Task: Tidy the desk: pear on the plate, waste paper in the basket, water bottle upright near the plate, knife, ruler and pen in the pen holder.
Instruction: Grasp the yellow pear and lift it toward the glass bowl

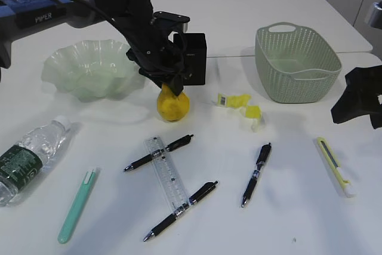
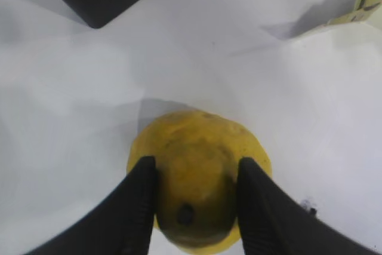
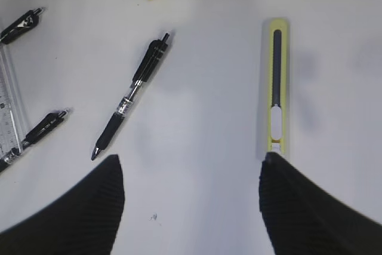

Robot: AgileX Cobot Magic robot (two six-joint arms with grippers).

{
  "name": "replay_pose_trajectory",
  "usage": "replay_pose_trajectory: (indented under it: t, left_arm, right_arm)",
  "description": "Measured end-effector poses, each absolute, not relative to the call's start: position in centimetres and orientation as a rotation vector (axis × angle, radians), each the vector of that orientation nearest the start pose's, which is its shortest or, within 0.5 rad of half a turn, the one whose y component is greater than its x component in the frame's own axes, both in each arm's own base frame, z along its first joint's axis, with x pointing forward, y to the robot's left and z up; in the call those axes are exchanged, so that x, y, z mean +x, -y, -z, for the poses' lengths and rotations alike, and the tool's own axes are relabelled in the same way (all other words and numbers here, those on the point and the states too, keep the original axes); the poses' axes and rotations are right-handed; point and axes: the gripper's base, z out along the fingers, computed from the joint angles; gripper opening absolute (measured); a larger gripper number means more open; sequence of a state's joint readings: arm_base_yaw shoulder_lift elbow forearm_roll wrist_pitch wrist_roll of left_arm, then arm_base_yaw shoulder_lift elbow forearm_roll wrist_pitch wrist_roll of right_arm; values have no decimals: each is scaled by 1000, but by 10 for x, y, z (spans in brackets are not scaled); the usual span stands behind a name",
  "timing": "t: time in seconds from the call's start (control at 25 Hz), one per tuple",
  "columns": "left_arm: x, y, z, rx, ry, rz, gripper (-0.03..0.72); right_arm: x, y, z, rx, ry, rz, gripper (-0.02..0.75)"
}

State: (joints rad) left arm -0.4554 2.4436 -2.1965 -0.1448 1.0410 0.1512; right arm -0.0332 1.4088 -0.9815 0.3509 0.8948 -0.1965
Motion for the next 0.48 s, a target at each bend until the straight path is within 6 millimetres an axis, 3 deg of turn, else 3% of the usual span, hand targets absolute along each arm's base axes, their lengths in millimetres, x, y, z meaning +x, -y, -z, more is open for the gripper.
replay_pose_trajectory:
  t: [0.48]
  left_arm:
    - [462, 237, -176, 751, -2743, 229, 258]
  right_arm:
    - [268, -16, -263, 16, -2752, -375, 552]
